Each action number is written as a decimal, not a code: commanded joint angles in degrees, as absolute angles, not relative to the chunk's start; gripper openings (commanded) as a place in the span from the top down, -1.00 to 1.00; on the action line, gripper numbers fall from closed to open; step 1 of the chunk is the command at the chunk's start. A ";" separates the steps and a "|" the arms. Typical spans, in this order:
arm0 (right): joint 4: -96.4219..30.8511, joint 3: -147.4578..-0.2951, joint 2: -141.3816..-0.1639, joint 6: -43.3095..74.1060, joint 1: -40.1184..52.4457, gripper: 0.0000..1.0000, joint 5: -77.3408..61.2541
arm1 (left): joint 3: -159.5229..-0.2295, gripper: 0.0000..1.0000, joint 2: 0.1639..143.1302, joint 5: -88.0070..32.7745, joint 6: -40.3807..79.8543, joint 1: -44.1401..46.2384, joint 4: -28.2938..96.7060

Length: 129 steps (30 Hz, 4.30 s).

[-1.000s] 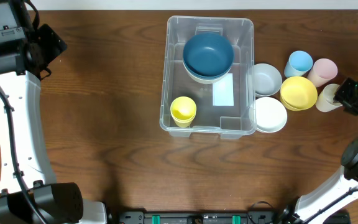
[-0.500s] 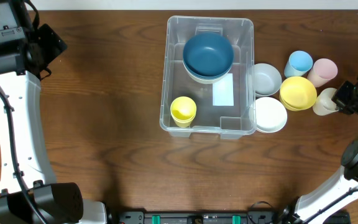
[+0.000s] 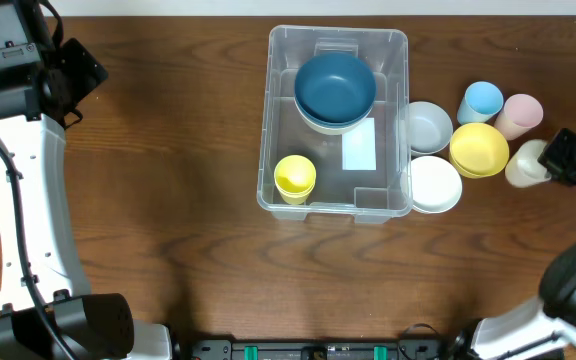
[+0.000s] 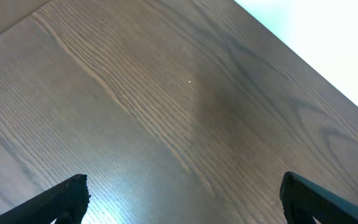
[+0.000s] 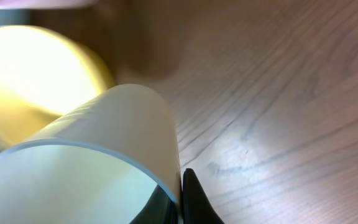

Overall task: Pack container
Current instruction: 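Carry the white cup into the container beside the yellow cups, then lower the white cup into the container with the right gripper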

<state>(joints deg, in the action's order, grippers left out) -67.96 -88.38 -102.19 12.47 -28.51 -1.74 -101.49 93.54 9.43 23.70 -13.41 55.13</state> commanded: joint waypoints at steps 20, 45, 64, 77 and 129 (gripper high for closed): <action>-64.84 -88.49 -78.04 12.16 17.56 0.98 3.18 | -101.75 -0.96 93.23 10.13 22.94 -13.58 55.27; -64.73 -88.49 -107.81 12.14 31.33 0.93 2.79 | -101.75 -0.96 93.23 10.13 22.94 -13.58 55.27; -68.71 -86.15 -108.77 11.92 31.66 0.85 3.49 | -101.75 -0.96 93.23 10.13 22.94 -13.58 55.27; -65.12 -84.25 -108.77 11.92 31.46 0.85 3.66 | -101.75 -0.96 93.23 10.13 22.94 -13.58 55.24; -67.29 -84.18 -108.77 11.94 31.51 0.12 2.28 | -101.75 -0.96 93.23 10.13 22.94 -13.58 55.27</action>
<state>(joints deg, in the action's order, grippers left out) -67.24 -84.60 -108.38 11.70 31.20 3.18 -101.49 93.54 9.43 23.73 -13.41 55.13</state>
